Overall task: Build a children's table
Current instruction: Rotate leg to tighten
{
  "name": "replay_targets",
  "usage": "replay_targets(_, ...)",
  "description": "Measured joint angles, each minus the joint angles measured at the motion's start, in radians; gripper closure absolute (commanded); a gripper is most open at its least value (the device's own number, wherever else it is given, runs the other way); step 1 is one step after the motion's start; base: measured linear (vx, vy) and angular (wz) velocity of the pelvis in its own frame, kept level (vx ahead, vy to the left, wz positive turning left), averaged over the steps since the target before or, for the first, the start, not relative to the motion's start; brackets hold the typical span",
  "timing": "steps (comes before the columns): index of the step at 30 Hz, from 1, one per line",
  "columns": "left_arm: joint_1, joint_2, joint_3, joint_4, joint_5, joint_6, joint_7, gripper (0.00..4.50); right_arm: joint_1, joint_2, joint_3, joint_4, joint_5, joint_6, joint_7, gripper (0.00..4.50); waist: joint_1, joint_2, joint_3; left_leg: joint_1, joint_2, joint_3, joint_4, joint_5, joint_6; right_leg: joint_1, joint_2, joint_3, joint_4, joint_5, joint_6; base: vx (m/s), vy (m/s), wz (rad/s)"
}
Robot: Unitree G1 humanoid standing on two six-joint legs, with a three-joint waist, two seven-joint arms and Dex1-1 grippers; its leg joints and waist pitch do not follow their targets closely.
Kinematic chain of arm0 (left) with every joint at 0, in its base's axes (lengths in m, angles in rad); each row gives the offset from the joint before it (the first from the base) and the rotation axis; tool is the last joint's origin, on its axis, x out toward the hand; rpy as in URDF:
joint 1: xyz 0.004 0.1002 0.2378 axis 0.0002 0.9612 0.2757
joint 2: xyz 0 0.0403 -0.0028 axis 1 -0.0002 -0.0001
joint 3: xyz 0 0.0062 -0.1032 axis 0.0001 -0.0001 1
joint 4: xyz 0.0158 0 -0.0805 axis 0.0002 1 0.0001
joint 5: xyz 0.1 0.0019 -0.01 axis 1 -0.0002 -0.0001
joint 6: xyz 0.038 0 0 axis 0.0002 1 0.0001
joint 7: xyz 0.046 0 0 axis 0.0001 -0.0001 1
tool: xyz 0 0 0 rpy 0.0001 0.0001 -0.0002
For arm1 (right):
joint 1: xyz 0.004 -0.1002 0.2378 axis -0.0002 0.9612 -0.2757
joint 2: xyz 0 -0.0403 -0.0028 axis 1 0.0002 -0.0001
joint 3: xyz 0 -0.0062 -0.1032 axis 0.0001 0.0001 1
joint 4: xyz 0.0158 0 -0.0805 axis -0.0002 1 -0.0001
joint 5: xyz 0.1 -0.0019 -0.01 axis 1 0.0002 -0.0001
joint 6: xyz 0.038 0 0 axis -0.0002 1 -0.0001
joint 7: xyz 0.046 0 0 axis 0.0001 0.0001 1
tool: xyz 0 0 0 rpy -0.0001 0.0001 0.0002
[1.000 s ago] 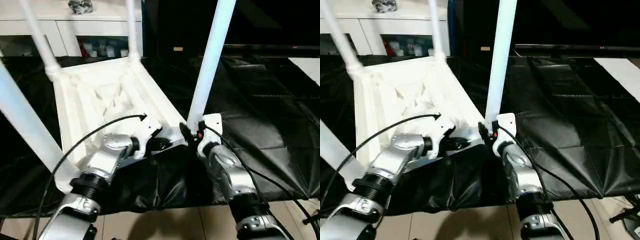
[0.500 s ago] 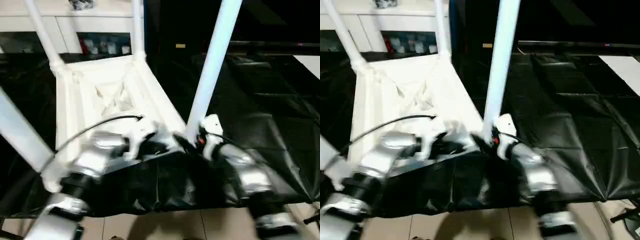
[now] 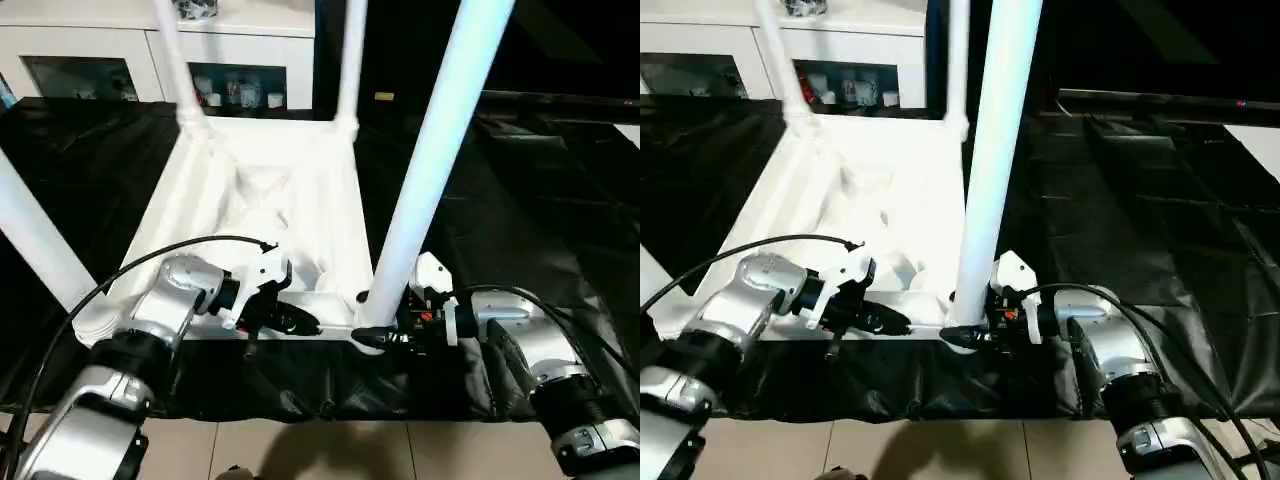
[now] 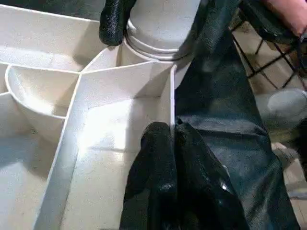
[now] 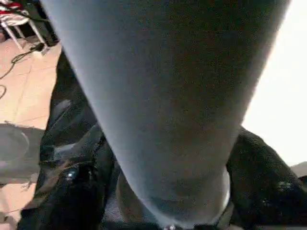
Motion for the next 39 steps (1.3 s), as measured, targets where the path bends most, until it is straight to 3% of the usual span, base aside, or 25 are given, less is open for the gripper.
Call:
replay_targets(4, -0.005, 0.000, 0.000, 0.017, 0.000, -0.011, -0.009, 4.50, 0.000, 0.001, 0.000, -0.005, 0.004, 0.018, 0.002, 1.84, 0.001, 0.000, 0.000, 0.000, 0.000, 0.000, 0.000, 0.000, 0.000, 0.000, 0.000, 0.000, 0.000, 0.000, 0.000, 0.000, 0.000, 0.00)
replay_targets(10, -0.005, 0.001, 0.011, 0.018, 0.001, -0.003, 0.030, 4.50, 0.023, 0.038, -0.036, -0.009, 0.007, 0.022, -0.078, 1.93, -0.003, 0.000, 0.000, 0.003, 0.001, 0.000, 0.000, 0.000, 0.000, 0.002, 0.000, -0.001, 0.000, 0.001, -0.001, 0.000, 0.000, 0.00)
replay_targets(15, 0.014, -0.017, 0.042, -0.008, 0.010, 0.037, 0.155, 4.50, 0.040, 0.111, -0.087, -0.008, -0.011, 0.019, -0.303, 1.94, -0.023, -0.001, 0.001, 0.004, 0.000, -0.001, -0.001, 0.000, 0.000, 0.002, 0.000, 0.000, -0.001, 0.001, 0.000, 0.000, 0.000, 0.00)
replay_targets(18, 0.048, -0.069, 0.075, -0.066, 0.024, 0.089, 0.300, 4.50, 0.048, 0.217, -0.154, 0.010, -0.028, 0.000, -0.554, 1.94, -0.047, -0.003, 0.001, 0.004, -0.001, -0.001, -0.001, 0.000, -0.001, -0.001, 0.000, 0.000, -0.001, 0.001, 0.000, 0.000, 0.000, 0.00)
replay_targets(22, 0.062, -0.172, 0.088, -0.105, 0.050, 0.147, 0.472, 4.50, 0.053, 0.317, -0.220, 0.013, -0.064, -0.015, -0.842, 1.96, -0.057, 0.001, -0.002, 0.005, -0.003, -0.001, -0.001, 0.000, -0.001, 0.000, 0.000, 0.003, -0.002, 0.001, 0.000, 0.000, 0.000, 0.00)
replay_targets(32, 0.060, -0.194, 0.088, -0.104, 0.062, 0.130, 0.527, 4.50, 0.051, 0.331, -0.212, 0.025, -0.108, -0.075, -0.935, 1.96, -0.056, 0.004, -0.003, 0.003, -0.003, -0.001, -0.004, 0.000, -0.001, -0.001, 0.000, 0.003, -0.003, -0.001, 0.003, 0.000, 0.000, 0.00)
replay_targets(33, 0.060, -0.194, 0.087, -0.104, 0.062, 0.128, 0.527, 4.50, 0.051, 0.329, -0.211, 0.025, -0.109, -0.076, -0.934, 1.43, -0.056, 0.004, -0.003, 0.003, -0.003, -0.001, -0.004, 0.000, -0.001, -0.001, 0.000, 0.003, -0.003, -0.001, 0.003, 0.000, 0.000, 0.00)
replay_targets(39, 0.063, -0.183, 0.070, -0.112, 0.061, 0.106, 0.524, 4.50, 0.051, 0.257, -0.189, 0.023, -0.109, -0.083, -0.844, 0.95, -0.053, 0.002, -0.001, 0.002, -0.003, -0.001, -0.004, 0.000, 0.000, -0.002, 0.000, 0.002, -0.003, -0.001, 0.004, 0.000, 0.000, 0.00)
